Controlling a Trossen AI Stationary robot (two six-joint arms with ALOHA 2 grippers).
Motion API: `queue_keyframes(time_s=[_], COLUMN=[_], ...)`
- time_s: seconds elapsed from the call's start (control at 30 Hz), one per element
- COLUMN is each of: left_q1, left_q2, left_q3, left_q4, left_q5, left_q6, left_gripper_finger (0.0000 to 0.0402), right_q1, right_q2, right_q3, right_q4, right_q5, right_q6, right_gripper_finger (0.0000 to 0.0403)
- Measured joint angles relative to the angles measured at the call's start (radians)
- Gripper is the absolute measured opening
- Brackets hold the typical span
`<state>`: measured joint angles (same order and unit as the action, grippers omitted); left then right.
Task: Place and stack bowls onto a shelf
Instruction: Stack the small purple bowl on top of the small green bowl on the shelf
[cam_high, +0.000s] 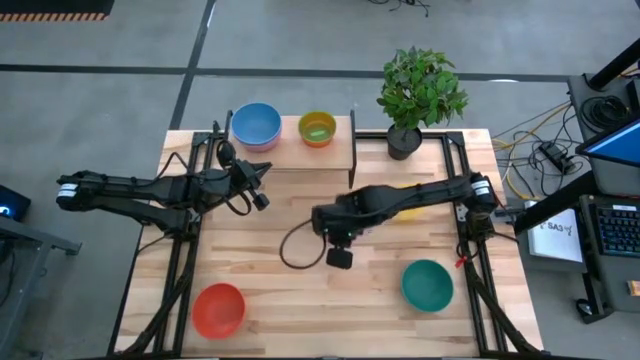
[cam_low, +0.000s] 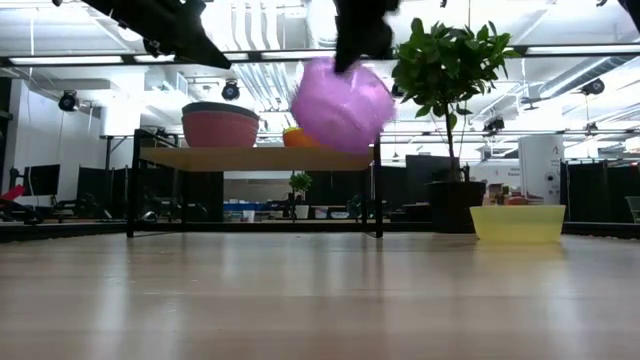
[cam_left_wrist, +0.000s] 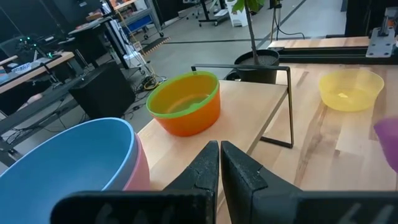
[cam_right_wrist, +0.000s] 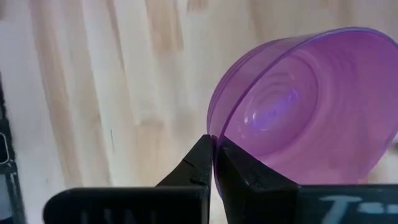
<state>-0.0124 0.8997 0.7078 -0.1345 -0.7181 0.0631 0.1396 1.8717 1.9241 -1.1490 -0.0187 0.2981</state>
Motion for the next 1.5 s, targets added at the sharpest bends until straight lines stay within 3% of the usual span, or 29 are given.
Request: queue_keyframes(time_s=[0.2, 0.33, 0.63, 0.73, 0.9, 1.33, 1.5], left_q1=[0.000, 0.000, 0.000, 0.000, 0.000, 0.001, 0.001], left_q2=[0.000, 0.000, -0.003, -0.005, -0.010, -0.010, -0.010], left_q3=[0.000, 0.000, 0.000, 0.000, 0.000, 0.000, 0.000], left_q4=[0.000, 0.000, 0.001, 0.002, 0.007, 0.007, 0.008], left_q5=[0.000, 0.000, 0.000, 0.000, -0.001, -0.001, -0.001], left_q6=[0.000, 0.001, 0.005, 0.007, 0.023, 0.041, 0.041], left_gripper_finger=[0.0000, 0.0000, 0.0000, 0.0000, 0.0000, 0.0000, 0.0000], right_q1=[-0.016, -0.056, -0.288, -0.372, -0.489, -0.537, -0.538], right_q2=[-0.001, -0.003, 0.011, 0.032, 0.083, 0.130, 0.130], right_q3=[0.218, 0.292, 0.299, 0.298, 0.297, 0.296, 0.296], right_q4=[-0.064, -0.061, 0.028, 0.074, 0.112, 0.086, 0.089], right_q5=[0.185, 0.309, 0.334, 0.301, 0.147, 0.145, 0.146], right_q6=[-0.267, -0.489, -0.820, -0.867, -0.867, -0.894, -0.864], right_gripper_finger=[0.0009, 0.0009, 0.0009, 0.0009, 0.0009, 0.0010, 0.0032])
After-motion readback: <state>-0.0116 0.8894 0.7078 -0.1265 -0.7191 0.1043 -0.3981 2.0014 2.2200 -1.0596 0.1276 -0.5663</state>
